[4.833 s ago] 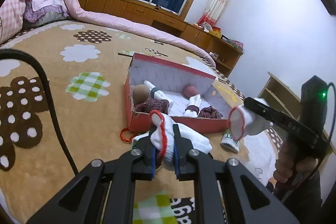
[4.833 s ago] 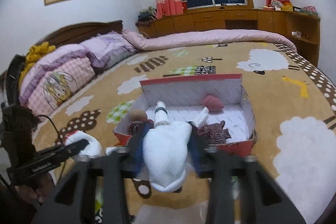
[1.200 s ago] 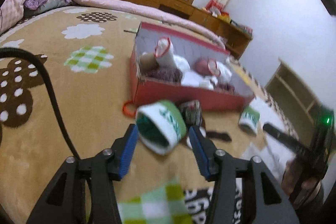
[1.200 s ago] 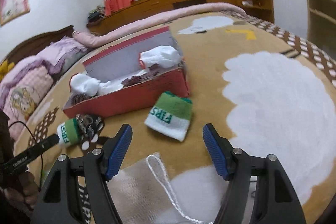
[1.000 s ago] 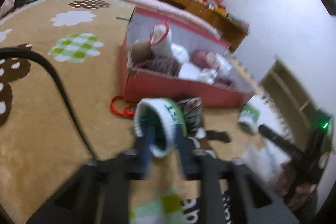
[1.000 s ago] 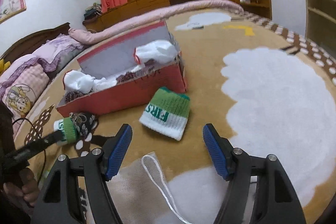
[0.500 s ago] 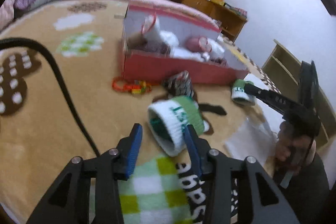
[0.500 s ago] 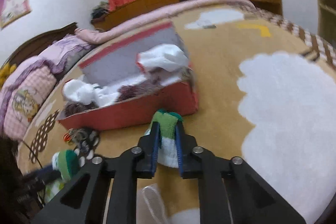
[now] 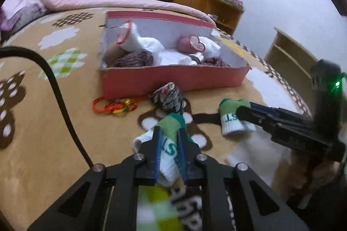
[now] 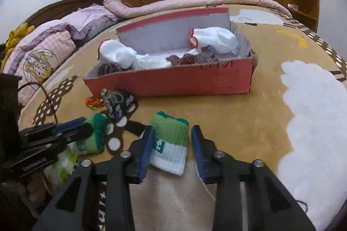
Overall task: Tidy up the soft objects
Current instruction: 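Grasp a green 'FIRST' sock with the left tool while the right grasps another, then carry both green 'FIRST' socks over the red box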
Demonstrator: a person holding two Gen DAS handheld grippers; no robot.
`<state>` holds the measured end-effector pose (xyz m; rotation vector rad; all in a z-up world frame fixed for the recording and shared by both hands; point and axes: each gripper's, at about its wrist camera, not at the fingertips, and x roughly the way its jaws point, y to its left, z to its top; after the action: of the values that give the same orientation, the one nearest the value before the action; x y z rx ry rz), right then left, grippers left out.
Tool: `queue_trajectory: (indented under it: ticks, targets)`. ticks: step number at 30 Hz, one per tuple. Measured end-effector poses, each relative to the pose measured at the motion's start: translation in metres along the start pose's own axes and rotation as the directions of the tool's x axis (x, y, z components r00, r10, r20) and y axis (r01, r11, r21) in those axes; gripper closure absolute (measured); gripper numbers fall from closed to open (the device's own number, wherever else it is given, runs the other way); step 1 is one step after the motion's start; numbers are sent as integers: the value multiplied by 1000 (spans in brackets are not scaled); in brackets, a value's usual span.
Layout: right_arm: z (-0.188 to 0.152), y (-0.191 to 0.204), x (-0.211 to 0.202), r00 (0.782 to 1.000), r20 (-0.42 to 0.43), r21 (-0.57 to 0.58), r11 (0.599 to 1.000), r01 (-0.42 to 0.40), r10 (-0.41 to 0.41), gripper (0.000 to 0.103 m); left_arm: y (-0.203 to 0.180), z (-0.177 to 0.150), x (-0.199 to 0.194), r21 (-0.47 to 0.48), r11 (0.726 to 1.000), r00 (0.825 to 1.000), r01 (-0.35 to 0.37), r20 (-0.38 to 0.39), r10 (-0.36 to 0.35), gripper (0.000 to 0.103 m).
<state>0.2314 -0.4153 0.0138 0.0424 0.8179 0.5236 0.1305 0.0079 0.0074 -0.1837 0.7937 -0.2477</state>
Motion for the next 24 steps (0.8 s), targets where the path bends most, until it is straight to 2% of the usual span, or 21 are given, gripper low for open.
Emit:
queue_trajectory:
  ticks: [2, 4, 6, 9, 10, 11, 12, 13, 15, 18, 21, 24]
  targets:
    - [-1, 2, -5, 999, 35, -19, 999, 28, -27, 53, 5, -8, -13, -15, 1000, 1000, -9, 8, 9, 88]
    - [-2, 6, -8, 996, 73, -44, 997, 61, -58, 33, 5, -10, -16, -13, 999, 999, -43, 31, 44, 86]
    - [0, 14, -4, 995, 89, -78, 996, 52, -45, 19, 0, -11, -6, -8, 998, 997, -68, 34, 68, 79]
    - [6, 26, 13, 996, 61, -128, 989, 74, -67, 17, -7, -12, 9, 19, 997, 997, -68, 38, 68, 78]
    - [5, 28, 20, 995, 39, -144, 985, 94, -89, 18, -10, -11, 12, 33, 997, 997, -70, 48, 68, 78]
    - [3, 28, 27, 995, 13, -148, 984, 95, -94, 23, -13, -12, 14, 49, 997, 997, -61, 49, 58, 72]
    - [2, 26, 32, 996, -21, -146, 986, 83, -87, 54, -15, -11, 17, 63, 997, 998, -54, 39, 51, 62]
    - [1, 23, 34, 994, -37, -139, 985, 100, -106, 61, -17, -11, 19, 76, 996, 999, -44, 29, 42, 60]
    - [3, 18, 26, 997, -19, -109, 991, 78, -81, 71, -20, -11, 21, 98, 995, 999, -36, 16, 34, 54]
    - [4, 16, 5, 999, 19, -101, 994, 35, -33, 73, -21, -10, 23, 118, 993, 1000, -24, -8, 25, 53]
    - [-2, 18, -8, 1000, 2, -101, 995, -16, 17, 73, -20, -9, 24, 132, 990, 998, -56, -20, 59, 68]
    - [-11, 21, -9, 999, -32, -114, 993, -26, 22, 71, -23, -9, 24, 146, 986, 996, -75, -35, 81, 73]
